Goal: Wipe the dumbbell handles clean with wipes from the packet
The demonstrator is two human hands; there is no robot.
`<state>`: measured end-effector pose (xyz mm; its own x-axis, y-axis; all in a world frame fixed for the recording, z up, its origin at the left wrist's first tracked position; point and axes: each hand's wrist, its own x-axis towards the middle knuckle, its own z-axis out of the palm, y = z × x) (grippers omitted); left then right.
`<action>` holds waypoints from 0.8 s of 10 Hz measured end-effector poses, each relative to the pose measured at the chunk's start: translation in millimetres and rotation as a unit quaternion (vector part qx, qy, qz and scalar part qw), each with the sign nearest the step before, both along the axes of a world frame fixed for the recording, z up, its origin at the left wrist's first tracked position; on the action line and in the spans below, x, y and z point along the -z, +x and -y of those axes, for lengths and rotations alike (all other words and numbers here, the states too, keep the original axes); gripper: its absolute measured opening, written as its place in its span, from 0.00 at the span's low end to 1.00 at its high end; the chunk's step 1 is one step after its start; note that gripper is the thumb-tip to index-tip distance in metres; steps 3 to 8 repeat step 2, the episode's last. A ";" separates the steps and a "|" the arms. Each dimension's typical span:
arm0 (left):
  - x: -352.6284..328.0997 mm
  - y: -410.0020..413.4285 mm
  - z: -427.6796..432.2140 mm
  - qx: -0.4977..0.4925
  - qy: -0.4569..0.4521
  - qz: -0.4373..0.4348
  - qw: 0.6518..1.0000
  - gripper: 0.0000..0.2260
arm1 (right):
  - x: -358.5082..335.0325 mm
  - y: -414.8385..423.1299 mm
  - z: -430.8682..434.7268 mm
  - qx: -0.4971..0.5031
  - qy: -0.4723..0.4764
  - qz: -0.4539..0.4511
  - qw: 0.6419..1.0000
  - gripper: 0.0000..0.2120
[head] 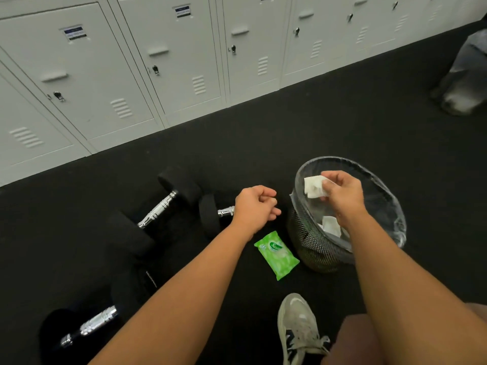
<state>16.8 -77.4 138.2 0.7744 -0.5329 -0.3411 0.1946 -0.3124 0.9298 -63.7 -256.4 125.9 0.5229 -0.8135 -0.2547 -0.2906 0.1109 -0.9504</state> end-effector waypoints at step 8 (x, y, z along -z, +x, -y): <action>0.8 -3.1 -5.2 -0.003 0.011 0.005 1.000 0.06 | 20.0 -12.2 7.5 0.072 -0.050 -0.123 0.989 0.11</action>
